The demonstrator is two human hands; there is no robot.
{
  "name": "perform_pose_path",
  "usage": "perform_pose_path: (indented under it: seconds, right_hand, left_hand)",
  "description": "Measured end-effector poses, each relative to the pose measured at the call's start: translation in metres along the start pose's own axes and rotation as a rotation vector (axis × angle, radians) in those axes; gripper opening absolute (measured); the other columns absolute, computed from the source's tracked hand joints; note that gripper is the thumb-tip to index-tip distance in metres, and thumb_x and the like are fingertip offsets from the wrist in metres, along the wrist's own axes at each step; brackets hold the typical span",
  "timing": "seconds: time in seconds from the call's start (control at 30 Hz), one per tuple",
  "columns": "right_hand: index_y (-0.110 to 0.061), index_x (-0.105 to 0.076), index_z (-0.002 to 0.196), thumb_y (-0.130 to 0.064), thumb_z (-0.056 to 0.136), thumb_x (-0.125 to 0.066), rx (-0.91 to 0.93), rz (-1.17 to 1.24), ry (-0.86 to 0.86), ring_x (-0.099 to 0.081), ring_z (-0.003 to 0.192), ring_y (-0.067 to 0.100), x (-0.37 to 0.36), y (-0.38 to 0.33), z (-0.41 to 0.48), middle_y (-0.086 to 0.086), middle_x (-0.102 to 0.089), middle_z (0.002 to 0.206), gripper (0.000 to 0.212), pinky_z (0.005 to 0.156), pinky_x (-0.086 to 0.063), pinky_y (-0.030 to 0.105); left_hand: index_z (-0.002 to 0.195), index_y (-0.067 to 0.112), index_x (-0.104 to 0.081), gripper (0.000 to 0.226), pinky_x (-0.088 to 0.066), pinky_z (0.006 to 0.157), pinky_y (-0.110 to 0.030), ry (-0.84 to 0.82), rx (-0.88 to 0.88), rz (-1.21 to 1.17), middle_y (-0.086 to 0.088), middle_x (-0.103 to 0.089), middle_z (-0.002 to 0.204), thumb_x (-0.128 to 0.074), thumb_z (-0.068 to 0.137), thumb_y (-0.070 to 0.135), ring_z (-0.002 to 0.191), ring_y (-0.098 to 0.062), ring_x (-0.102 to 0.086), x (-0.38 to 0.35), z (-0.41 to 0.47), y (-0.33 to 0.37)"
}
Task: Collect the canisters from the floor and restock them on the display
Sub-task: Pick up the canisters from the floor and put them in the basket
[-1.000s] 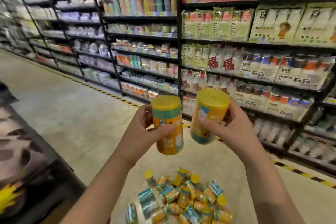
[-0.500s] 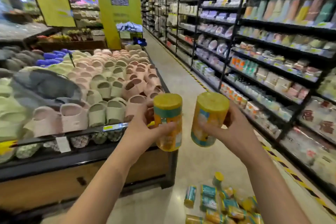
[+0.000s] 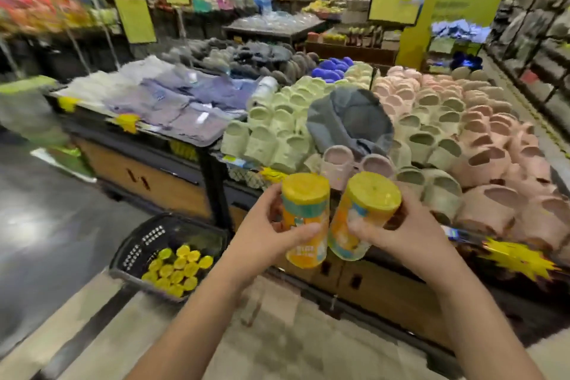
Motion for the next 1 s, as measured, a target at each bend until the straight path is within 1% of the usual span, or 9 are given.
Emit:
perform_pose_path:
  seconds: [0.17,0.27,0.4,0.57,0.63,0.73,0.8,0.9,1.0]
  right_hand:
    - [-0.039,-0.061,0.121,-0.04,0.064,-0.093,0.064,0.0,-0.242,-0.063,0.103,-0.009,-0.092,-0.006,0.064,-0.029,-0.068,0.112,0.065,0.083,-0.05,0.012]
    - [-0.043,-0.059,0.118,-0.035,0.066,-0.094,0.084,0.023,-0.372,-0.063,0.1,-0.012,-0.137,-0.008,0.102,-0.034,-0.067,0.108,0.063,0.083,-0.049,0.011]
    - [-0.045,-0.058,0.119,-0.035,0.066,-0.095,0.106,0.055,-0.518,-0.066,0.103,-0.004,-0.188,-0.006,0.158,-0.028,-0.069,0.111,0.066,0.092,-0.053,0.028]
    - [-0.051,-0.054,0.111,-0.031,0.072,-0.092,0.187,0.043,-0.704,-0.063,0.098,-0.012,-0.244,-0.007,0.216,-0.035,-0.066,0.106,0.059,0.076,-0.048,0.006]
    - [-0.052,-0.053,0.112,-0.036,0.072,-0.092,0.191,0.034,-0.776,-0.062,0.099,-0.012,-0.267,-0.005,0.233,-0.034,-0.065,0.107,0.058,0.077,-0.049,0.008]
    - [-0.045,-0.056,0.121,-0.039,0.069,-0.093,0.175,0.033,-0.836,-0.065,0.102,-0.003,-0.299,-0.003,0.253,-0.023,-0.068,0.11,0.064,0.085,-0.053,0.022]
    - [-0.043,-0.057,0.121,-0.036,0.069,-0.093,0.168,0.024,-0.863,-0.065,0.102,-0.003,-0.321,-0.001,0.264,-0.022,-0.069,0.11,0.064,0.082,-0.052,0.017]
    - [-0.044,-0.058,0.12,-0.034,0.068,-0.094,0.166,0.006,-0.888,-0.062,0.103,-0.009,-0.359,0.003,0.279,-0.024,-0.068,0.112,0.064,0.078,-0.046,0.005]
    - [-0.052,-0.053,0.122,-0.04,0.066,-0.094,0.148,-0.018,-0.865,-0.055,0.106,-0.018,-0.398,0.013,0.293,-0.029,-0.056,0.122,0.07,0.077,-0.043,0.0]
  left_hand:
    - [0.133,0.036,-0.055,0.072,-0.054,0.098,-0.047,0.193,0.03,0.053,0.006,-0.069,0.126,-0.091,0.071,0.038,0.116,-0.019,-0.067,0.087,-0.005,-0.018]
    - [0.127,0.037,-0.057,0.065,-0.057,0.092,-0.033,0.327,0.058,0.058,0.012,-0.071,0.12,-0.089,0.072,0.026,0.112,-0.015,-0.069,0.124,-0.002,-0.022]
    - [0.128,0.035,-0.056,0.064,-0.057,0.09,-0.032,0.442,0.091,0.116,0.012,-0.072,0.118,-0.088,0.074,0.021,0.108,-0.011,-0.07,0.165,0.015,-0.026]
    - [0.129,0.03,-0.055,0.071,-0.056,0.095,-0.036,0.579,0.137,0.141,0.012,-0.07,0.12,-0.091,0.068,0.024,0.111,-0.01,-0.068,0.206,0.038,-0.043]
    - [0.13,0.03,-0.054,0.073,-0.054,0.096,-0.035,0.626,0.148,0.138,0.011,-0.069,0.123,-0.093,0.068,0.024,0.116,-0.011,-0.066,0.223,0.043,-0.054]
    - [0.129,0.031,-0.052,0.071,-0.054,0.091,-0.025,0.701,0.169,0.123,0.019,-0.068,0.119,-0.09,0.07,0.021,0.112,-0.004,-0.065,0.244,0.048,-0.068]
    - [0.126,0.032,-0.05,0.069,-0.053,0.086,-0.019,0.727,0.181,0.126,0.024,-0.068,0.113,-0.089,0.07,0.021,0.107,0.001,-0.066,0.261,0.052,-0.077]
    - [0.127,0.035,-0.049,0.071,-0.053,0.087,-0.019,0.724,0.207,0.138,0.024,-0.066,0.113,-0.089,0.07,0.021,0.109,0.0,-0.065,0.295,0.059,-0.094]
    - [0.135,0.039,-0.046,0.08,-0.053,0.087,-0.018,0.687,0.229,0.158,0.03,-0.062,0.117,-0.089,0.072,0.014,0.113,0.003,-0.062,0.332,0.065,-0.114]
Point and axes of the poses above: each hand's wrist, its own z-axis towards the middle knuckle, its own x-axis out of the back of the hand, y = z × x, the point moved 1 cm from there along z, towards the middle knuckle
